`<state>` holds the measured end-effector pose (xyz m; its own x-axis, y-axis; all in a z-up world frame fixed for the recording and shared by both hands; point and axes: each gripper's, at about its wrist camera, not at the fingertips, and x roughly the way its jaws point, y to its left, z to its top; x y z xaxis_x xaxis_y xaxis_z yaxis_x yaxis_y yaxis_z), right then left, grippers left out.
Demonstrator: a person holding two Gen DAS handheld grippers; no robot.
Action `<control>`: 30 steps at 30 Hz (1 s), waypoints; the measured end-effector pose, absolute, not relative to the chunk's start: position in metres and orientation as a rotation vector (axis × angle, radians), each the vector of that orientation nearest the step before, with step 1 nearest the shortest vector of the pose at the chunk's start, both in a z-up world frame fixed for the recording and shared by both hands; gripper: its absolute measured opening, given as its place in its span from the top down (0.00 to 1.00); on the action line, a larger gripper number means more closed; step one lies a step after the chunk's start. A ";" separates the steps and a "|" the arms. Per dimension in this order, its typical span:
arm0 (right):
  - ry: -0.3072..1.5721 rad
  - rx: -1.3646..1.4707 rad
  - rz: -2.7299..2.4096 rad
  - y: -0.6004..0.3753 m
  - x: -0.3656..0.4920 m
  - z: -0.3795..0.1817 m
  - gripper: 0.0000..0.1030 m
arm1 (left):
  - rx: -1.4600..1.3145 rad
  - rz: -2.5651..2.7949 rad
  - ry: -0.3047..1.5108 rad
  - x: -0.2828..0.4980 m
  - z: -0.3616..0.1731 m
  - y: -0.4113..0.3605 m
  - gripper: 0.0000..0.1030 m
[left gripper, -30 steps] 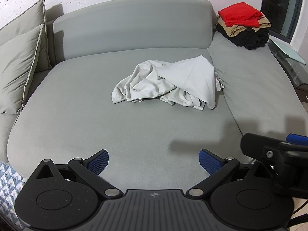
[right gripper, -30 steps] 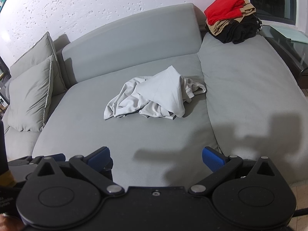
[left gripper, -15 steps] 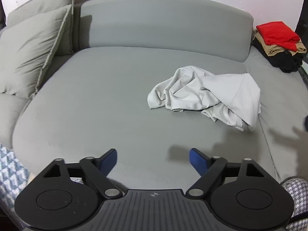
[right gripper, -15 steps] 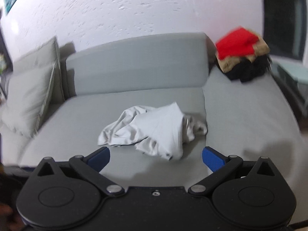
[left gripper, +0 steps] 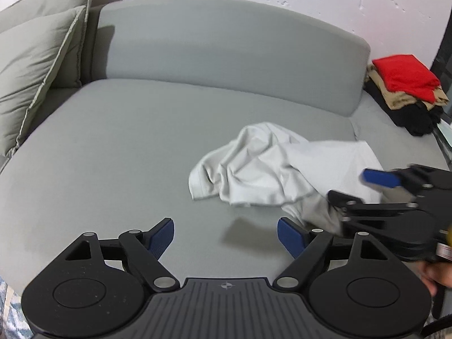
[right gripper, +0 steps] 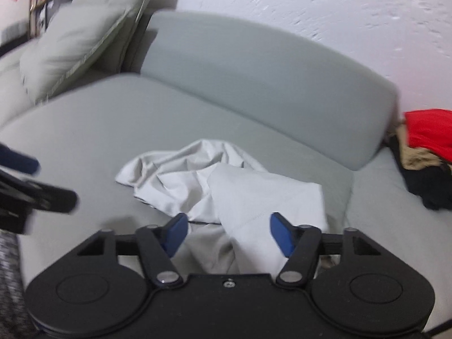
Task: Fold clothes
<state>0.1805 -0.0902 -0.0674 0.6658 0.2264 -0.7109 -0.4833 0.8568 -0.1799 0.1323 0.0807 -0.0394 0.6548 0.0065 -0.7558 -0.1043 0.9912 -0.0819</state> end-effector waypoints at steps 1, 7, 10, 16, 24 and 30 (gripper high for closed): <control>0.753 -0.392 0.424 -0.086 0.190 -0.074 0.44 | -0.119 0.074 0.857 0.135 -0.040 0.080 0.21; 0.764 -0.666 0.485 -0.062 0.220 -0.114 0.42 | -0.122 0.133 0.891 0.146 -0.045 0.083 0.20; 0.792 -0.584 0.450 -0.075 0.237 -0.105 0.93 | -0.112 0.152 0.903 0.147 -0.045 0.081 0.20; 0.751 0.053 0.225 -0.168 0.283 -0.028 0.95 | -0.084 0.154 0.896 0.146 -0.038 0.071 0.21; 0.841 0.406 -0.217 -0.304 0.272 -0.032 0.83 | -0.051 0.055 0.927 0.138 -0.040 0.041 0.21; 0.899 0.544 0.011 -0.309 0.166 -0.038 0.57 | -0.126 -0.090 0.897 0.135 -0.039 0.030 0.44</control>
